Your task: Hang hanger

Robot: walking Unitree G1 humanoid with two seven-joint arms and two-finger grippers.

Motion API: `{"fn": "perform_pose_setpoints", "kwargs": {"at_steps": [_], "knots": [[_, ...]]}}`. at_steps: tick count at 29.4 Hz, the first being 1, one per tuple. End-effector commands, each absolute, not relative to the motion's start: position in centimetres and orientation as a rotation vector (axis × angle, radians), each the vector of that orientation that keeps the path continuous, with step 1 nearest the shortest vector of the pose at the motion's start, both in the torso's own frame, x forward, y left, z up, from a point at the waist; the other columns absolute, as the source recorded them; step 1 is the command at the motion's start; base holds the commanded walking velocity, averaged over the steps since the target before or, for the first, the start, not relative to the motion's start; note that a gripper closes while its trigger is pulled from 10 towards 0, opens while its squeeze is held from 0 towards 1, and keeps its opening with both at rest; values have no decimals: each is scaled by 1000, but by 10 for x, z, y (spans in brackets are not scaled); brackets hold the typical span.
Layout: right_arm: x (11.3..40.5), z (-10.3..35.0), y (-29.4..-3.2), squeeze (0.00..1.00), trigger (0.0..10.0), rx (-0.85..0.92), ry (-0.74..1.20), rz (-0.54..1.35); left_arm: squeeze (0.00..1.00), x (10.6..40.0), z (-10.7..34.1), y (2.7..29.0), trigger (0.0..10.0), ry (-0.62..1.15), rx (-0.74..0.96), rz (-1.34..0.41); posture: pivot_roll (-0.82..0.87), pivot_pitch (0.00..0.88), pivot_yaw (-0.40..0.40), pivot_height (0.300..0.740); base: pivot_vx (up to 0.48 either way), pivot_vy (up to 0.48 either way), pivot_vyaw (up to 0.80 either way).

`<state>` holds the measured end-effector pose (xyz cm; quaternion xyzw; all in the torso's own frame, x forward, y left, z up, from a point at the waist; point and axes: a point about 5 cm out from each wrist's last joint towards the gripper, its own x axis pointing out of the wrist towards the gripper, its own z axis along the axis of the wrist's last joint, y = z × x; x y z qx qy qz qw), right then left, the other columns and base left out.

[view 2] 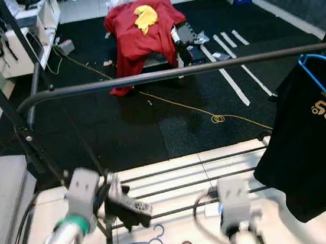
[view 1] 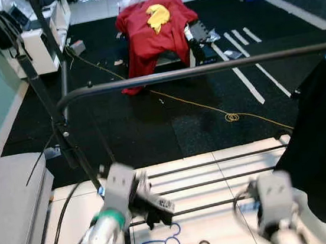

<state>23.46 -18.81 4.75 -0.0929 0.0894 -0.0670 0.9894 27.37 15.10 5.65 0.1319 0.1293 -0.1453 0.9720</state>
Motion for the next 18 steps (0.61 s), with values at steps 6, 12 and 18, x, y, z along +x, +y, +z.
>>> {"fn": "perform_pose_setpoints", "kwargs": {"at_steps": [6, 12, 18], "knots": [[223, 15, -194, 0, 10000, -181, 295, -163, 0, 247, 11, 166, 10000, 432, 283, -219, -262, 111, 83, 740, 0, 0, 0], [233, 19, -188, 0, 10000, -178, 244, -117, 0, 257, 15, 163, 10000, 378, 283, -202, -247, 104, 78, 740, 0, 0, 0], [243, 25, -181, 0, 10000, -161, 194, -101, 0, 265, 26, 162, 10000, 321, 294, -209, -235, 94, 87, 740, 0, 0, 0]]}}
